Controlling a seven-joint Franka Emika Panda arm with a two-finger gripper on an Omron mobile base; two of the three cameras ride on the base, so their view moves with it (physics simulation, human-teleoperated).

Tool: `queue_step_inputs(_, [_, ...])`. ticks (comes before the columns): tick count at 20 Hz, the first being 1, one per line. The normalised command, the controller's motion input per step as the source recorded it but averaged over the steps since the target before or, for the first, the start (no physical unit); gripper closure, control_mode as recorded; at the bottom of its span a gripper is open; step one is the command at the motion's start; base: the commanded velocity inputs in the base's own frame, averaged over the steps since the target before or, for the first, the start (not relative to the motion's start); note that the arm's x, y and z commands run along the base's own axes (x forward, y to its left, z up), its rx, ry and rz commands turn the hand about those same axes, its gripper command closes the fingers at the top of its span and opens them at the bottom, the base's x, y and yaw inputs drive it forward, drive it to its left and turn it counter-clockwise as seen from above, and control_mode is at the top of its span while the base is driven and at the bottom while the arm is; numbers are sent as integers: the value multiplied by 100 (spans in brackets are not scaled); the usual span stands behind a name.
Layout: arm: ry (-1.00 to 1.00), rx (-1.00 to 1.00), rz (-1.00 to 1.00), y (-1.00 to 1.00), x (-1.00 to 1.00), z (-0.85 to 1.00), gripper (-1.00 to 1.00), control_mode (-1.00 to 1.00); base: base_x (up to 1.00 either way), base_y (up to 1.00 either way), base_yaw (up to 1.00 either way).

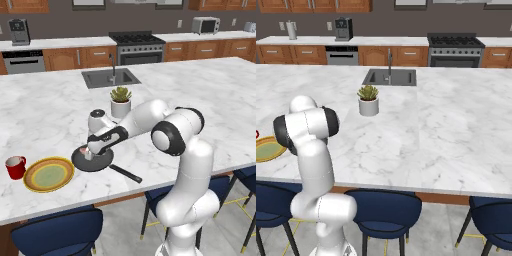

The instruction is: Pick up the pan with the steak in it and place it on the dining table. Then place the steak on the plate.

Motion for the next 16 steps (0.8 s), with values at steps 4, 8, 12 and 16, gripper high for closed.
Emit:
queue_step_inputs(4, [0,0,0,0,5,-3,-100,-100,0,0,0])
queue_step_inputs(8, [0,0,0,1,28,-15,-100,-100,0,0,0])
queue_step_inputs(12, [-1,0,0,0,29,-22,-100,-100,0,0,0])
queue_step_inputs(16, [0,0,0,0,15,-27,-100,-100,0,0,0])
